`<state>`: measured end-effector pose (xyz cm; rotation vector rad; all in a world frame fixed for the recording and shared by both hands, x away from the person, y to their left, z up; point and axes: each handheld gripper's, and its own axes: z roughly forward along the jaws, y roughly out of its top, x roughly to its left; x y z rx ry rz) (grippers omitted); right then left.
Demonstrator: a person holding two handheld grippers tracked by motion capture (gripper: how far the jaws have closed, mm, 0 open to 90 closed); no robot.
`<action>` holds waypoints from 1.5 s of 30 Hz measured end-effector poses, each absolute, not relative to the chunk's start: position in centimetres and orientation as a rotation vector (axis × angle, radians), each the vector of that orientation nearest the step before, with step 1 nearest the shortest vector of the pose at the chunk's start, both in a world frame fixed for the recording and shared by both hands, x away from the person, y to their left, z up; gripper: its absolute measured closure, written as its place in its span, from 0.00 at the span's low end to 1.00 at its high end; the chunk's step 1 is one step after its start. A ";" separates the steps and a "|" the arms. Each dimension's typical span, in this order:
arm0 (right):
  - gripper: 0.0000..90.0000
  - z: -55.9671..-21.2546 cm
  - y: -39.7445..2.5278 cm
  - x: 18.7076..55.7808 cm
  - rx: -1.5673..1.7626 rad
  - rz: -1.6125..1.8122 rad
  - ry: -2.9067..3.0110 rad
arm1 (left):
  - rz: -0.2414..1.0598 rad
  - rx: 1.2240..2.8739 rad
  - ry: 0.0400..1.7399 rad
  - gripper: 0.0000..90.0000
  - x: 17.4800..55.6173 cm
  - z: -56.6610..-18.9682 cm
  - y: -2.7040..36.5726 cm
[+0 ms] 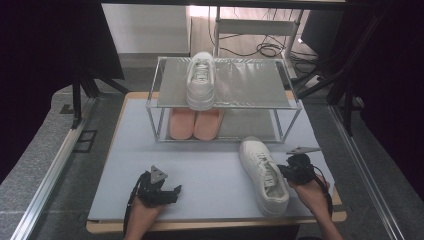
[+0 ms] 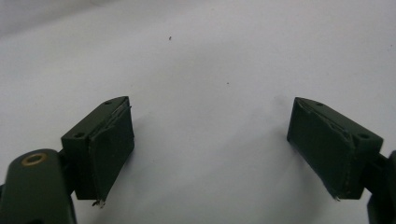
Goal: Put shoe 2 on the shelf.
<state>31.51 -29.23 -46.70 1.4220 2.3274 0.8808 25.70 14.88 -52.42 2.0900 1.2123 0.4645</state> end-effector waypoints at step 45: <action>0.81 -41.9 -25.7 29.1 1.160 0.972 2.546 | 0.466 2.083 1.215 0.17 25.7 -52.4 14.8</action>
